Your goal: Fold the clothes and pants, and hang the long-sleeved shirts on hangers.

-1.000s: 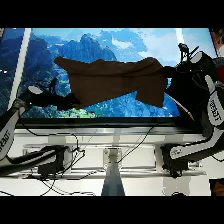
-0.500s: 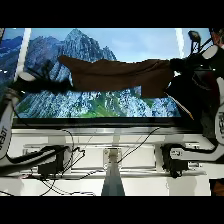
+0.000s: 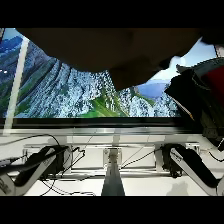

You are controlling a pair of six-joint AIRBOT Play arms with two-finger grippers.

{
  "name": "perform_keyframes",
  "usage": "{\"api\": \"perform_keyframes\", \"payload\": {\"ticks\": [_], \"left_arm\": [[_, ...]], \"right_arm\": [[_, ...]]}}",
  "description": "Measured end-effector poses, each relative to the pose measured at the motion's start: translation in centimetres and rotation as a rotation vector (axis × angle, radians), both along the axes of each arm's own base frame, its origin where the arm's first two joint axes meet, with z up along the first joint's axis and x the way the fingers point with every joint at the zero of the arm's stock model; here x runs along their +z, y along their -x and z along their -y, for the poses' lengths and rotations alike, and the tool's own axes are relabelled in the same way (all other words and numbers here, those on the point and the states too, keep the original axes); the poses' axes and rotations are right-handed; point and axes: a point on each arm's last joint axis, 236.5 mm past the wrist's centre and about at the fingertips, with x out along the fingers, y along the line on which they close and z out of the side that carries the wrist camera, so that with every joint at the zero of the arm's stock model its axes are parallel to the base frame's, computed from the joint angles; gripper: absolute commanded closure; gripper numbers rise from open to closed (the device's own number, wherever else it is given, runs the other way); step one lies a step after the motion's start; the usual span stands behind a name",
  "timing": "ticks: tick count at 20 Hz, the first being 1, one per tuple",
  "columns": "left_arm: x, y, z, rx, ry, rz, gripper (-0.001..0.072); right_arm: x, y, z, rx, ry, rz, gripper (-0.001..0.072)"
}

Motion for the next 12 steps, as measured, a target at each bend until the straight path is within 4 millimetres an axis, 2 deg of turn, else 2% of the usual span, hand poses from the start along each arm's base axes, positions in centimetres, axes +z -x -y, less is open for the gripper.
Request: {"api": "perform_keyframes", "payload": {"ticks": [3,4,6,8,9,11,12], "left_arm": [[8.6,6.5,-1.0,0.131,-0.064,0.257,0.0694],[10.7,8.9,-0.8,0.164,-0.089,0.326,0.0694],[13.5,12.7,-0.3,0.215,-0.143,0.423,0.0695],[15.2,15.6,0.0,0.266,-0.202,0.485,0.0696],[15.5,16.2,-0.1,0.285,-0.220,0.496,0.0696],[14.9,15.6,-0.7,0.303,-0.238,0.468,0.0696],[13.9,14.3,-1.2,0.294,-0.233,0.426,0.0695]], "right_arm": [[10.6,6.9,-2.0,0.031,0.009,0.282,0.0691],[13.4,9.3,-2.8,0.046,0.002,0.361,0.0691],[17.9,14.0,-4.4,0.089,-0.012,0.495,0.0692],[20.1,16.9,-5.5,0.119,-0.020,0.569,0.0692],[20.5,17.4,-5.7,0.127,-0.020,0.580,0.0692],[20.0,16.8,-6.0,0.149,-0.022,0.550,0.0692],[18.9,15.5,-6.1,0.162,-0.021,0.500,0.0692]]}}
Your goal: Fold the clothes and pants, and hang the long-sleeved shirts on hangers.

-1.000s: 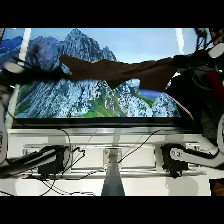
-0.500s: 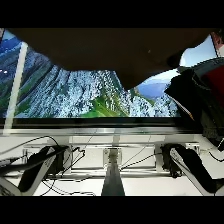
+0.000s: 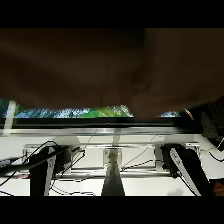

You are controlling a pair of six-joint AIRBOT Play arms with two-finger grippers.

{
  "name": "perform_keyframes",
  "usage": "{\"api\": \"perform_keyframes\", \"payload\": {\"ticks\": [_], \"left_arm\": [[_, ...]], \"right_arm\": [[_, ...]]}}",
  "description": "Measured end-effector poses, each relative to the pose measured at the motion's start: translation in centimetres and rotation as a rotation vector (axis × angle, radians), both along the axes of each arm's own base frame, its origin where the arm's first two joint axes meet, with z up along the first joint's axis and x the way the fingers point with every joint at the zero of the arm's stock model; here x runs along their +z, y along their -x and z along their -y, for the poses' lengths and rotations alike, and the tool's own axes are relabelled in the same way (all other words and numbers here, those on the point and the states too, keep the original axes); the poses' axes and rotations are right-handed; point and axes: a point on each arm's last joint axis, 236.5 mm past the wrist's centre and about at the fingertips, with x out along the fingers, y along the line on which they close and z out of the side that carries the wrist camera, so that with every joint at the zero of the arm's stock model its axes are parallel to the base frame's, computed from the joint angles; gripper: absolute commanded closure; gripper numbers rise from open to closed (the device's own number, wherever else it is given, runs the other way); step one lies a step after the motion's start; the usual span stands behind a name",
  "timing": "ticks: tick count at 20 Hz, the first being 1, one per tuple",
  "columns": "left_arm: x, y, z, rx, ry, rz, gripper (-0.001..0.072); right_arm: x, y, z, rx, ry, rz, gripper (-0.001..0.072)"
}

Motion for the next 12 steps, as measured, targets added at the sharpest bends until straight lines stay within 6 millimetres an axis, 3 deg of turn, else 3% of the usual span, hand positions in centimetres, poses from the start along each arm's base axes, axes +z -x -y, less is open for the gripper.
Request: {"api": "perform_keyframes", "payload": {"ticks": [2,4,7,12], "left_arm": [[-3.9,-4.1,-0.9,-0.037,0.021,-0.150,0.0695],[-10.0,-9.3,-1.3,-0.117,0.046,-0.360,0.0695],[-21.8,-16.7,-0.3,-0.277,0.080,-0.701,0.0695],[-38.8,-25.3,1.5,-0.407,0.183,-1.026,0.0694]], "right_arm": [[-3.3,-3.9,0.1,0.028,0.006,-0.135,0.0692],[-8.5,-8.9,0.4,0.060,0.008,-0.324,0.0692],[-19.4,-16.1,1.1,0.118,-0.005,-0.666,0.0691],[-37.5,-24.3,2.4,0.157,-0.107,-1.113,0.0691]]}}
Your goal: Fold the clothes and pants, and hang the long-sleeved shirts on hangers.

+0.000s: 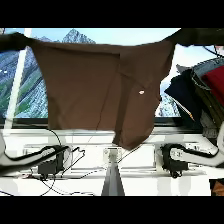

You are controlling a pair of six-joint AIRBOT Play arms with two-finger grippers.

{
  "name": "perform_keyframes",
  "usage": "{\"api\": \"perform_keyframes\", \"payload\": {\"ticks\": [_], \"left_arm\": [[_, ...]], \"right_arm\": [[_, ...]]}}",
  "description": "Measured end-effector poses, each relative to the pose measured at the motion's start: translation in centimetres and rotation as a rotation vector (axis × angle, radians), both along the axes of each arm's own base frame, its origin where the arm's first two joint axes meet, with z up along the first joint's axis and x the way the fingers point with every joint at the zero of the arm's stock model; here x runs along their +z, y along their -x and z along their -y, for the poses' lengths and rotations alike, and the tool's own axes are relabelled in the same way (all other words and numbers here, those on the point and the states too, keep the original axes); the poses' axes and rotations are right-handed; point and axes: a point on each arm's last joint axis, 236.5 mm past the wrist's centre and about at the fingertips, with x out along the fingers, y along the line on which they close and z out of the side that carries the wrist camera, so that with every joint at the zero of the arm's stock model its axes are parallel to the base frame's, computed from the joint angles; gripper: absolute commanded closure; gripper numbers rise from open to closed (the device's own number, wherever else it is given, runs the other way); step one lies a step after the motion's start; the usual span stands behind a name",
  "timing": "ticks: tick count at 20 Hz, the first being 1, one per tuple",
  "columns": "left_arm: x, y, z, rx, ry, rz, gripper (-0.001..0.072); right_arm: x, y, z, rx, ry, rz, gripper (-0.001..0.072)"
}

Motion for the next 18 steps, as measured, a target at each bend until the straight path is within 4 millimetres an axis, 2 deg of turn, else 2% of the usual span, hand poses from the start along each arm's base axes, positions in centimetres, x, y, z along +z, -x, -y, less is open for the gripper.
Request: {"api": "perform_keyframes", "payload": {"ticks": [2,4,6,9,11,13,16,17,18], "left_arm": [[-4.9,-2.5,0.3,0.011,0.012,-0.050,0.0694],[-8.8,-4.6,0.7,0.034,0.012,-0.067,0.0694],[-11.0,-6.0,0.9,0.054,0.001,-0.063,0.0694],[-12.3,-6.9,0.7,0.076,-0.007,-0.055,0.0694],[-12.7,-6.6,0.1,0.075,-0.014,-0.072,0.0694],[-13.7,-5.3,-0.3,0.049,-0.014,-0.131,0.0694],[-16.2,-1.7,0.2,-0.045,-0.024,-0.290,0.0694],[-17.1,-0.4,0.3,-0.077,-0.033,-0.345,0.0690],[-18.1,0.8,0.4,-0.108,-0.041,-0.401,0.0561]], "right_arm": [[-5.5,-2.8,0.5,-0.043,-0.020,-0.086,0.0691],[-10.4,-5.4,0.9,-0.100,-0.028,-0.131,0.0691],[-13.5,-7.3,0.9,-0.146,-0.026,-0.142,0.0691],[-16.1,-8.4,0.9,-0.174,-0.001,-0.146,0.0691],[-17.0,-7.8,0.9,-0.151,0.030,-0.169,0.0691],[-18.1,-5.9,0.9,-0.088,0.084,-0.226,0.0691],[-19.9,-0.9,0.9,0.060,0.170,-0.383,0.0691],[-20.3,0.7,1.0,0.100,0.198,-0.436,0.0650],[-20.6,2.1,1.3,0.131,0.227,-0.486,0.0339]]}}
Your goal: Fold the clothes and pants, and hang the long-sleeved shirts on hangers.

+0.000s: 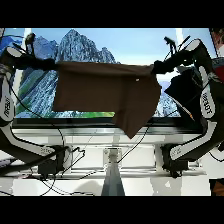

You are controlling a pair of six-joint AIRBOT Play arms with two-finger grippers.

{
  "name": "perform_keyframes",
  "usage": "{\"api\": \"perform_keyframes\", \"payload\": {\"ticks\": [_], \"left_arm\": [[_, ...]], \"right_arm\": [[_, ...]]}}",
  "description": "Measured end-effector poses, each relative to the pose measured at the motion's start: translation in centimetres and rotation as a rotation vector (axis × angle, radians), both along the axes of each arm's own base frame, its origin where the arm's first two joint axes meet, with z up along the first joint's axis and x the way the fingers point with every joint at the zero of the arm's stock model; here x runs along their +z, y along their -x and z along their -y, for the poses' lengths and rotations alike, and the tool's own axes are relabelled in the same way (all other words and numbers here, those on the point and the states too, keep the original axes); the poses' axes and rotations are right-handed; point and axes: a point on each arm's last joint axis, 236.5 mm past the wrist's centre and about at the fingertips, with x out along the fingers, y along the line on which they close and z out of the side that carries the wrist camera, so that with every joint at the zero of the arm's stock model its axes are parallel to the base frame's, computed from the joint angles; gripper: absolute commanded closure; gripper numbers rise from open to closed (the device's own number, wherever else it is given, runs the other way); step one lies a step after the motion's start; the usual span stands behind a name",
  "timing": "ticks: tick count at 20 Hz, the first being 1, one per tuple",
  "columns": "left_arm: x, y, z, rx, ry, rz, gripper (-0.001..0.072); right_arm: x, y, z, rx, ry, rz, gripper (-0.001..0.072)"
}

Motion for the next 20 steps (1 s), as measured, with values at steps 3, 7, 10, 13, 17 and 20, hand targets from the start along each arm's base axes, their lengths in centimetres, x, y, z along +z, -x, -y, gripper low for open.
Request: {"api": "perform_keyframes", "payload": {"ticks": [3,7,10,13,17,20], "left_arm": [[-1.8,2.2,0.1,-0.044,-0.001,-0.103,0.0016],[-0.6,3.6,0.3,-0.045,0.027,-0.151,0.0182],[3.4,4.5,-0.7,-0.024,0.031,-0.122,0.0380],[8.7,6.3,-1.1,-0.033,0.020,-0.063,0.0548],[13.3,8.8,-1.4,-0.041,-0.018,0.033,0.0693],[13.5,10.7,-1.3,-0.026,-0.016,0.046,0.0693]], "right_arm": [[-0.5,1.5,0.7,0.033,0.052,-0.054,0.0023],[-0.2,1.4,1.9,-0.021,0.104,-0.062,0.0110],[2.3,2.1,3.3,-0.053,0.147,-0.046,0.0155],[6.0,4.1,4.1,-0.061,0.182,0.003,0.0224],[8.0,10.2,4.0,-0.082,0.202,0.044,0.0223],[6.0,15.8,2.8,-0.138,0.176,0.033,0.0223]]}}
